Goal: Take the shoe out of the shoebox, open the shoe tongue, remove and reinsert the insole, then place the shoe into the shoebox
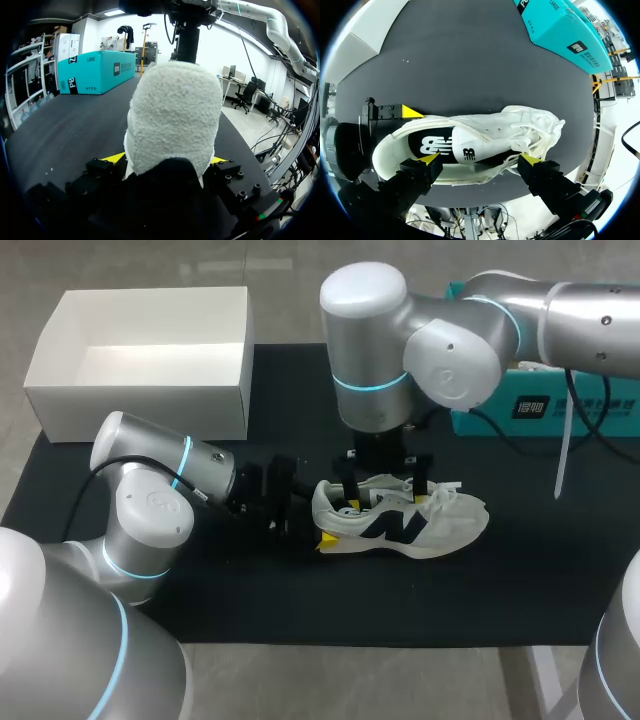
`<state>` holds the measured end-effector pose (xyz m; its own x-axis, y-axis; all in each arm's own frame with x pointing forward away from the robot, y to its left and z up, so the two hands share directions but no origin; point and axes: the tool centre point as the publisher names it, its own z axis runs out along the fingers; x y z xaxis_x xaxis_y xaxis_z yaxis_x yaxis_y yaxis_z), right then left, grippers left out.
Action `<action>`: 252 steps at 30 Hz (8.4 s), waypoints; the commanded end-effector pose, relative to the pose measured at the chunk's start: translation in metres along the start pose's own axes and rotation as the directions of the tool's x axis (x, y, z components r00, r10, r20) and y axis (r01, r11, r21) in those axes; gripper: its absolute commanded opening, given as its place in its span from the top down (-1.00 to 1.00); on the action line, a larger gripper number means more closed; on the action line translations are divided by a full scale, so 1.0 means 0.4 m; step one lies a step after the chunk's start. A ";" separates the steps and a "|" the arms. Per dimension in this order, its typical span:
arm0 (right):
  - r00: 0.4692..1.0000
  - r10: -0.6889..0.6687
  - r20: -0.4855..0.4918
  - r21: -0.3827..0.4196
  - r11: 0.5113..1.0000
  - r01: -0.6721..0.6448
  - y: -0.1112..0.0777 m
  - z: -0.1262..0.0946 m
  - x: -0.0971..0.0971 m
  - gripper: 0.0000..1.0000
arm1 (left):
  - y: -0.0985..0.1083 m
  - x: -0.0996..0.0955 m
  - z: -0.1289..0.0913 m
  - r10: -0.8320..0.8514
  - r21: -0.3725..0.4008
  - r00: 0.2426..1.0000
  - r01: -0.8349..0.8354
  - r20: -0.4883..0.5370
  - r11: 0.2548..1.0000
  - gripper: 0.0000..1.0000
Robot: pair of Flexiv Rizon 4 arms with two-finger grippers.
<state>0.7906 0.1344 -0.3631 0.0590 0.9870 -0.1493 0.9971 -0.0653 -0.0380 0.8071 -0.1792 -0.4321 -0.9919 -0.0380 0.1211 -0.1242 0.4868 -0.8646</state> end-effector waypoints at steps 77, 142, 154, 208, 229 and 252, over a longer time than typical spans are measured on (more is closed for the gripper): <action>0.954 0.176 -0.241 -0.004 0.983 -0.183 0.024 0.031 -0.335 1.00 | 0.001 -0.005 0.002 0.000 -0.001 1.000 0.000 -0.001 1.000 1.00; 0.573 -0.694 -0.436 -0.224 0.701 0.677 -0.028 -0.301 -0.074 -1.00 | 0.001 -0.005 0.002 0.000 -0.001 1.000 0.000 -0.001 1.000 1.00; 0.573 -0.694 -0.436 -0.224 0.701 0.677 -0.028 -0.301 -0.074 -1.00 | 0.001 -0.005 0.002 0.000 -0.001 1.000 0.000 -0.001 1.000 1.00; 0.576 -0.725 -0.378 -0.232 0.677 0.699 -0.020 -0.303 -0.052 -1.00 | 0.001 -0.005 0.002 0.000 -0.001 1.000 0.000 -0.001 1.000 1.00; 0.473 -0.862 -0.183 -0.326 0.507 0.798 -0.004 -0.312 -0.019 -1.00 | 0.001 -0.005 0.002 0.000 -0.001 1.000 0.000 -0.001 1.000 1.00; 0.486 -0.874 -0.020 -0.262 0.473 0.841 0.010 -0.286 -0.038 1.00 | 0.001 -0.005 0.002 0.000 -0.001 1.000 0.000 -0.001 1.000 1.00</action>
<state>0.7942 0.1325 -0.2498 -0.8422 0.5387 -0.0230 0.5310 0.8360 0.1387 0.8075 -0.1792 -0.4320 -0.9919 -0.0382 0.1215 -0.1246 0.4870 -0.8645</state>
